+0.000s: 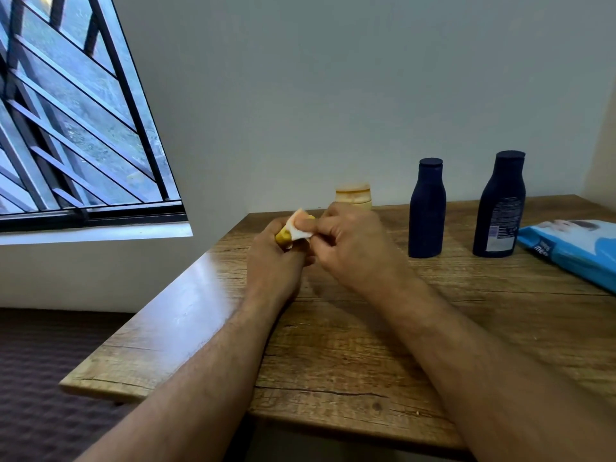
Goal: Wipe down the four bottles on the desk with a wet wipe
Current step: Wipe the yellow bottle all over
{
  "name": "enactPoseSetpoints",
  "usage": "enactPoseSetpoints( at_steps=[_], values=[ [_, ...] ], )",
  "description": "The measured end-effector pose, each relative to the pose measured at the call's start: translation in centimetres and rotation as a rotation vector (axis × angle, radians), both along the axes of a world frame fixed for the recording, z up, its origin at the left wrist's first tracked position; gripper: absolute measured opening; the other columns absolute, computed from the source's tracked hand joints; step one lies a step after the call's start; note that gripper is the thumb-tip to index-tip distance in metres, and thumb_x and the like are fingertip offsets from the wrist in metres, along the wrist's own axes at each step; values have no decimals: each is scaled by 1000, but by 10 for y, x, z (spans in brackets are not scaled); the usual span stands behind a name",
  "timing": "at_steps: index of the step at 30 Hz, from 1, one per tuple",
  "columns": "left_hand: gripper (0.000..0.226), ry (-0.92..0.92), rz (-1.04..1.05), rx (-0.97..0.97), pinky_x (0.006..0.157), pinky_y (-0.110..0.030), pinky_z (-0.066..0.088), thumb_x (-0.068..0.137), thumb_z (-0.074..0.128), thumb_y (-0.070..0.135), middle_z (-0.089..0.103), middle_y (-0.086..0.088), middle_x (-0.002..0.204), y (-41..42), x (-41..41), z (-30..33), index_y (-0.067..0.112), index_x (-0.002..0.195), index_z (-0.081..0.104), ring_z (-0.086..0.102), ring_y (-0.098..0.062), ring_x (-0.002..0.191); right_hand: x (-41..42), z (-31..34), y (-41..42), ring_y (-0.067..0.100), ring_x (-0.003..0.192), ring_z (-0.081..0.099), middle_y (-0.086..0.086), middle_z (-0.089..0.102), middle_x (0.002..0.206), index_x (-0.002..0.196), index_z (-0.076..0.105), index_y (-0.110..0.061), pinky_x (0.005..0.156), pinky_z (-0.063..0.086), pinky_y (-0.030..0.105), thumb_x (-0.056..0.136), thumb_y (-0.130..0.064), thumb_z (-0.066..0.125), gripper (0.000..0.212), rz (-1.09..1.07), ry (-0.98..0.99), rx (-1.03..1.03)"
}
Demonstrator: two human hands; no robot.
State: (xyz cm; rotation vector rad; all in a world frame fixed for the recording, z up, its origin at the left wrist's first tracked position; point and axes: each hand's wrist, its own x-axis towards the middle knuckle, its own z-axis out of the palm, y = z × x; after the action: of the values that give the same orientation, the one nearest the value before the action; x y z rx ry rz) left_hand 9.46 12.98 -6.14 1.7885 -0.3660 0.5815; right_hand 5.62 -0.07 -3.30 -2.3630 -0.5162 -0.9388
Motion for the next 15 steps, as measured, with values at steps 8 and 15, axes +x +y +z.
enactPoseSetpoints(
  at_steps=[8, 15],
  values=[
    [17, -17, 48, 96, 61, -14, 46, 84, 72, 12, 70, 10, 83, 3, 6, -5, 25, 94, 68, 64, 0, 73, -4, 1, -1, 5, 77, 53, -5, 62, 90, 115, 73, -23, 65, 38, 10, 90, -21, 66, 26, 86, 14, -77],
    [26, -15, 25, 83, 58, -10, 45, 83, 68, 2, 68, 8, 84, 1, 3, -1, 23, 99, 70, 62, 4, 73, 0, 0, -5, 4, 76, 47, -8, 55, 91, 121, 69, -19, 63, 34, 10, 92, -21, 64, 30, -71, -50, -7]
  ],
)
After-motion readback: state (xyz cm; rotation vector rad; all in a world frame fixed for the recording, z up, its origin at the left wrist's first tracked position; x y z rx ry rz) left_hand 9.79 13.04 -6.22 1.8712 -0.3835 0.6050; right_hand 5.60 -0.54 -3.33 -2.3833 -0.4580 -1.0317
